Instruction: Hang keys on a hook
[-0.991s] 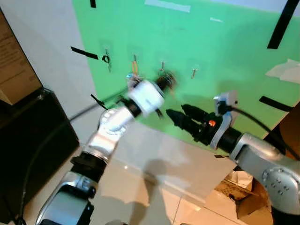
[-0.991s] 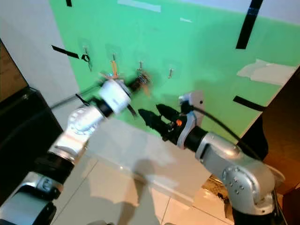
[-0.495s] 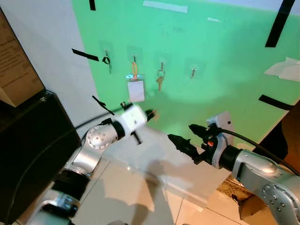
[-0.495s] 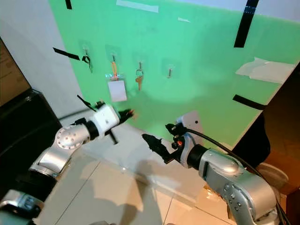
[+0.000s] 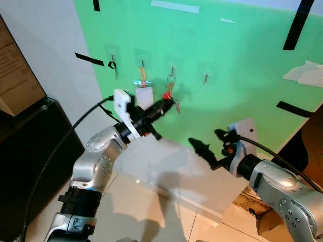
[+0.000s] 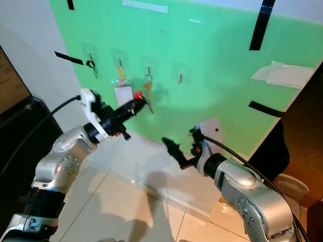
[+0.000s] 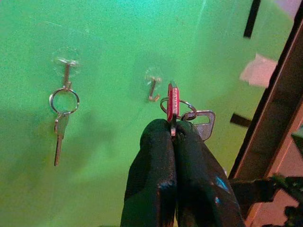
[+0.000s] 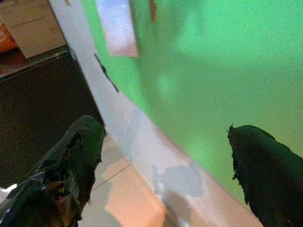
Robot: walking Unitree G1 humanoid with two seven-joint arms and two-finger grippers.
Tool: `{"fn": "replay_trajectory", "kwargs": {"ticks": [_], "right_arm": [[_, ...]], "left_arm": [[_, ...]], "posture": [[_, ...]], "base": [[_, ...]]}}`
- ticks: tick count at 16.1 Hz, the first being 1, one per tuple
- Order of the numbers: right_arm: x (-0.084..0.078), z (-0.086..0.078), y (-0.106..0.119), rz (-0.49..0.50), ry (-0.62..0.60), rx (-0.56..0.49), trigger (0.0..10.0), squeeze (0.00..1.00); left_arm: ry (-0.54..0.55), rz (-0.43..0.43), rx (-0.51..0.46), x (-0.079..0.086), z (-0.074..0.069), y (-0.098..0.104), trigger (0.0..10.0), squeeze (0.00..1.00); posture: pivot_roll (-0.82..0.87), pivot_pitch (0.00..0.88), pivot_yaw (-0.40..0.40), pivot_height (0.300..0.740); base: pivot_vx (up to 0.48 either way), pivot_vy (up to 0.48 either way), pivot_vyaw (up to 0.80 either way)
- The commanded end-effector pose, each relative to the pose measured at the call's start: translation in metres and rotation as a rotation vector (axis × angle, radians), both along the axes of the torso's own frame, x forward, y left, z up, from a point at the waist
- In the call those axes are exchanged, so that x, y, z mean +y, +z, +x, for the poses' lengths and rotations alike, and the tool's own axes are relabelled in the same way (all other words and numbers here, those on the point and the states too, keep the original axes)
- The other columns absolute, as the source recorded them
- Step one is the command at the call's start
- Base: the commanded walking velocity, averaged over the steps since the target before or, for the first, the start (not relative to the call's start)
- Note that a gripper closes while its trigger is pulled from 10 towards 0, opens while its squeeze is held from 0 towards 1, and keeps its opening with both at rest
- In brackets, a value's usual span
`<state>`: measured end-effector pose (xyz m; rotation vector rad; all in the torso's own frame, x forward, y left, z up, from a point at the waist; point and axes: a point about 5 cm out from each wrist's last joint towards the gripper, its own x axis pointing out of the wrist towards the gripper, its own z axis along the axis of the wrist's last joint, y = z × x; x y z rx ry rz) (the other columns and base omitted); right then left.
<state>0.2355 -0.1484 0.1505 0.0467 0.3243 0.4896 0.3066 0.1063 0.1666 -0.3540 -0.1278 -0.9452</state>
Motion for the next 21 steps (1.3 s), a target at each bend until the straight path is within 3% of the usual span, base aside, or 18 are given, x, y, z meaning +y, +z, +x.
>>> {"fn": "replay_trajectory", "kwargs": {"ticks": [1,3,8,11,14,17,19,21], "right_arm": [[-0.003,0.001,-0.002,-0.004,-0.026,-0.002,10.0,1.0],[0.0,0.003,0.001,-0.004,-0.056,-0.046,10.0,1.0],[0.001,0.008,0.009,0.02,-0.162,-0.116,10.0,1.0],[0.008,0.007,0.01,0.031,-0.148,-0.121,10.0,1.0],[0.009,0.004,0.011,0.025,-0.138,-0.124,10.0,1.0],[0.01,0.001,0.01,0.022,-0.137,-0.121,10.0,1.0],[0.011,-0.001,0.01,0.015,-0.135,-0.121,10.0,1.0],[0.013,-0.004,0.01,-0.006,-0.116,-0.126,10.0,1.0]], "left_arm": [[0.001,-0.035,-0.008,0.001,0.003,0.01,0.0,0.0],[0.018,-0.094,0.042,0.003,0.011,0.017,0.0,0.0],[0.095,-0.031,0.086,-0.006,0.037,0.024,0.0,0.0],[0.055,0.009,0.112,-0.02,0.047,0.026,0.0,0.0],[-0.018,0.028,0.129,-0.031,0.046,0.021,0.0,0.0],[-0.086,-0.025,0.15,-0.037,0.045,0.02,0.0,0.0],[-0.178,-0.062,0.132,-0.038,0.037,0.024,0.0,0.0],[-0.203,-0.04,0.096,-0.032,0.026,0.024,0.0,0.0]], "posture": [[-0.15,0.0,0.035,0.74],[-0.15,0.0,0.05,0.74],[-0.16,0.0,0.08,0.74],[-0.17,0.0,0.094,0.74],[-0.18,0.0,0.108,0.74],[-0.18,0.0,0.113,0.74],[-0.19,0.0,0.116,0.74],[-0.19,0.0,0.118,0.74]], "base": [[0.0,0.0,0.0],[0.0,0.0,0.0],[0.0,0.0,0.0],[0.0,0.0,0.0],[0.0,0.0,0.0],[0.0,0.0,0.0],[0.0,0.0,0.0],[0.0,0.0,0.0]]}}
